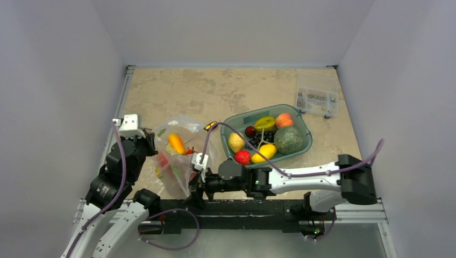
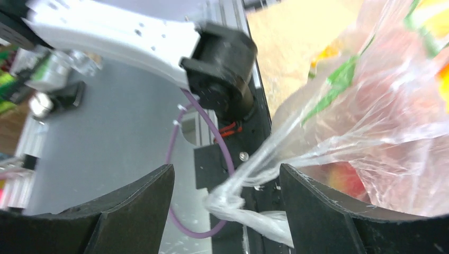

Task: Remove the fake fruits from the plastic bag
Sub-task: Adjust the plastic bag at the center of the board.

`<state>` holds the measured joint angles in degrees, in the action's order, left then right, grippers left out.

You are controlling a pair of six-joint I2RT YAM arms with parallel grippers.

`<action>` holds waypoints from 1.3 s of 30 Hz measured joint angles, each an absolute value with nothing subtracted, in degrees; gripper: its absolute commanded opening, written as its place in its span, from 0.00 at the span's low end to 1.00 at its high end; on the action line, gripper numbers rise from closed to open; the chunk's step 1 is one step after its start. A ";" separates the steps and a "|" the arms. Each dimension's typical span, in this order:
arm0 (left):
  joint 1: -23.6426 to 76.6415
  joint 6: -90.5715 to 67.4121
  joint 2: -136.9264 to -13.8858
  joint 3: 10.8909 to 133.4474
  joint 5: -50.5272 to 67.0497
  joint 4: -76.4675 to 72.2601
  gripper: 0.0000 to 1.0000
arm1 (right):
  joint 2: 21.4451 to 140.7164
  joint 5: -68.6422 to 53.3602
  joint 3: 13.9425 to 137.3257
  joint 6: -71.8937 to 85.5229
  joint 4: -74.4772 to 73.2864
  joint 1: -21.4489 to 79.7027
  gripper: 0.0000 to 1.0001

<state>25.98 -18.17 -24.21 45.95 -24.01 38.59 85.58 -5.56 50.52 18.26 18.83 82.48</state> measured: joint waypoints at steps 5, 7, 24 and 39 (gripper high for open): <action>25.98 -17.19 -23.51 45.74 -23.70 38.22 0.00 | 75.16 -3.75 50.37 20.12 16.75 81.67 0.76; 25.98 -16.75 -23.27 45.71 -23.31 38.22 0.00 | 72.97 -2.48 50.06 21.63 17.08 80.53 0.61; 26.00 -15.14 -19.99 44.40 -18.74 36.49 0.00 | 96.18 11.49 65.56 48.25 7.55 69.71 0.28; 26.09 -18.06 -25.06 46.63 -17.26 41.47 0.63 | 97.36 5.54 61.25 43.75 11.57 69.08 0.57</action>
<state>26.09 -18.06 -25.06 46.63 -17.26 41.47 97.36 5.54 61.25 43.75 11.57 69.08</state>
